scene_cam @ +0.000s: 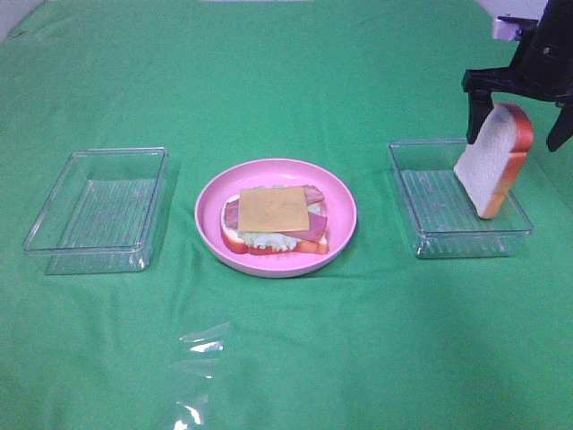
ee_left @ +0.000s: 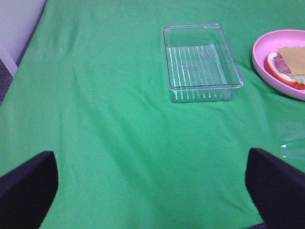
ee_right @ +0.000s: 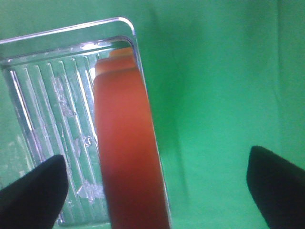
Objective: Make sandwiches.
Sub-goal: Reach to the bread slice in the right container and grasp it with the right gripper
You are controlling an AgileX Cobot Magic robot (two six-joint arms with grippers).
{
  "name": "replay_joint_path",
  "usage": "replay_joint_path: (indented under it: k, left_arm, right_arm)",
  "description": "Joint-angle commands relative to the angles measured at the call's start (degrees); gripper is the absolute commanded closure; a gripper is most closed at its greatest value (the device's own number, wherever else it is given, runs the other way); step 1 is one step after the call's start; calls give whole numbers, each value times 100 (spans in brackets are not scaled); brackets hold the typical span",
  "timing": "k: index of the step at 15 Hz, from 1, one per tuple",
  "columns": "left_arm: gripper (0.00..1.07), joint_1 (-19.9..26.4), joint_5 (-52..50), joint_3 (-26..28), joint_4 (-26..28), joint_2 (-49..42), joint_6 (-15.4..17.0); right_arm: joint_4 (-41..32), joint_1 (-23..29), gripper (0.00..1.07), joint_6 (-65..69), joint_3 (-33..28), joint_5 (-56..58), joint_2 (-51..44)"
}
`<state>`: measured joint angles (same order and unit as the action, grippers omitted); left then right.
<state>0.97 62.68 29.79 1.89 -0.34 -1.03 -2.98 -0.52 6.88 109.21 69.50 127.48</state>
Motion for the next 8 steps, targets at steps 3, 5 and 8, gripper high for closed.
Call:
replay_joint_path:
  k: [3,5,8]
  left_arm:
    - [7,17,-92,-17,23,-103,29]
    - [7,17,-92,-17,23,-103,29]
    - [7,17,-92,-17,23,-103,29]
  right_arm:
    - [-63,-11,13,-69,40,642,258]
    - [-86,-11,28,-69,40,647,229]
    - [-86,-11,58,-6,40,676,229]
